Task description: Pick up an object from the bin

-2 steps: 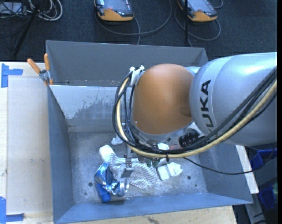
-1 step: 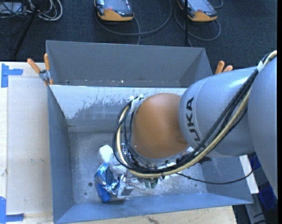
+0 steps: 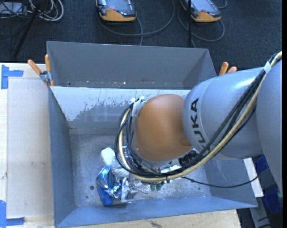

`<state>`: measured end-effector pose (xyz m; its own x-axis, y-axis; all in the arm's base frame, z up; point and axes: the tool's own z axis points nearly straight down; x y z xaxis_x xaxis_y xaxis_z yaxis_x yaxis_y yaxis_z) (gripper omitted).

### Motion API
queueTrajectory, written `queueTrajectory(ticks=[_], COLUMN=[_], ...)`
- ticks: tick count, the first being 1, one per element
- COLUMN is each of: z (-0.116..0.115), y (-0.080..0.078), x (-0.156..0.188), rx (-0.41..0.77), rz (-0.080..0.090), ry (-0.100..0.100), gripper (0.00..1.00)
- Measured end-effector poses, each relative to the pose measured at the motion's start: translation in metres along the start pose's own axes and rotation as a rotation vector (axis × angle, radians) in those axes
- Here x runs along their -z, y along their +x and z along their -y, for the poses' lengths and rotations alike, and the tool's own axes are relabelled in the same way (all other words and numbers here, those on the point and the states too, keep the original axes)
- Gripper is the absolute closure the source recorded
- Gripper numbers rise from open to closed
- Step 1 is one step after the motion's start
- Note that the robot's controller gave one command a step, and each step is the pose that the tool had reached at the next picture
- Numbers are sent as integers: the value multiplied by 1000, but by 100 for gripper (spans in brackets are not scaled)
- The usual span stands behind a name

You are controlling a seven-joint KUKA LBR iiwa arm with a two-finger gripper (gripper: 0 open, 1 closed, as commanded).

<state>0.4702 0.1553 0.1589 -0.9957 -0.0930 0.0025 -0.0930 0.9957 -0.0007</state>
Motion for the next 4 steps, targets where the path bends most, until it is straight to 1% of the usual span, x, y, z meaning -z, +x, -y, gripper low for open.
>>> queueTrajectory(ticks=[1,2,3,4], z=[11,26,25,25], y=[-2,-13,-10,-10], x=[-27,-83,-77,-77], rx=[-156,-37,-42,-43], rz=[-1,12,7,7], ry=[0,-3,-2,-2], gripper=[0,0,100,100])
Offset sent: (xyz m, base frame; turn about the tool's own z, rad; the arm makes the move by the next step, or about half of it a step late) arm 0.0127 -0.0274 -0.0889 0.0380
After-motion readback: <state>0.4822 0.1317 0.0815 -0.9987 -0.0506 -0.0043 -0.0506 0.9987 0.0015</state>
